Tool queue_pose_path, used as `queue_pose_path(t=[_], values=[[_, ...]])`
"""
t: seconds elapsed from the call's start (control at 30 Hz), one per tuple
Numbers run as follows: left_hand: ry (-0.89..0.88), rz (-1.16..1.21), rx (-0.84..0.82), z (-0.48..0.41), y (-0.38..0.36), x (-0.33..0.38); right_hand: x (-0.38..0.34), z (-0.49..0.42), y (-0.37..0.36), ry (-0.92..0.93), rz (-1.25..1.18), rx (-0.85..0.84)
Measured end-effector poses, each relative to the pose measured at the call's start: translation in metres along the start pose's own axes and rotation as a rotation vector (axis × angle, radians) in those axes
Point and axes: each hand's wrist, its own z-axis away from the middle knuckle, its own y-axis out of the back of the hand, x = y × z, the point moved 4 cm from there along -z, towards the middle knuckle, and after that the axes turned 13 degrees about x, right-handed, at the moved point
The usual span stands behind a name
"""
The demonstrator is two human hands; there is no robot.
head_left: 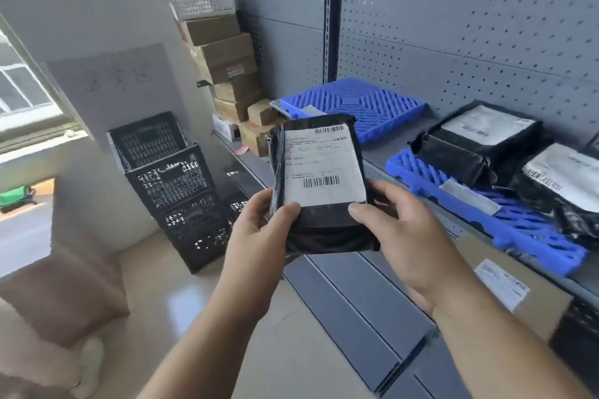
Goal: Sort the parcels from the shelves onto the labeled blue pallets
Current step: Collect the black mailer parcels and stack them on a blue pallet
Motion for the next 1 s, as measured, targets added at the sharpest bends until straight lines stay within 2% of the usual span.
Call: queue_pose_path(t=[0.27, 0.53, 0.77, 1.0], values=[[-0.045, -0.042, -0.192, -0.035, -0.098, 0.022, -0.008, -0.041, 0.06, 0.065, 0.035, 0.289], [-0.117, -0.013, -0.401, -0.031, -0.2, 0.044, -0.028, -0.059, 0.137, 0.165, 0.036, 0.461], [-0.127, -0.049, -0.585, -0.023, -0.261, 0.042, -0.027, -0.064, 0.179, 0.13, 0.055, 0.622], [-0.225, -0.122, -0.702, -0.05, -0.292, 0.05, -0.026, -0.086, 0.178, 0.08, 0.068, 0.761]])
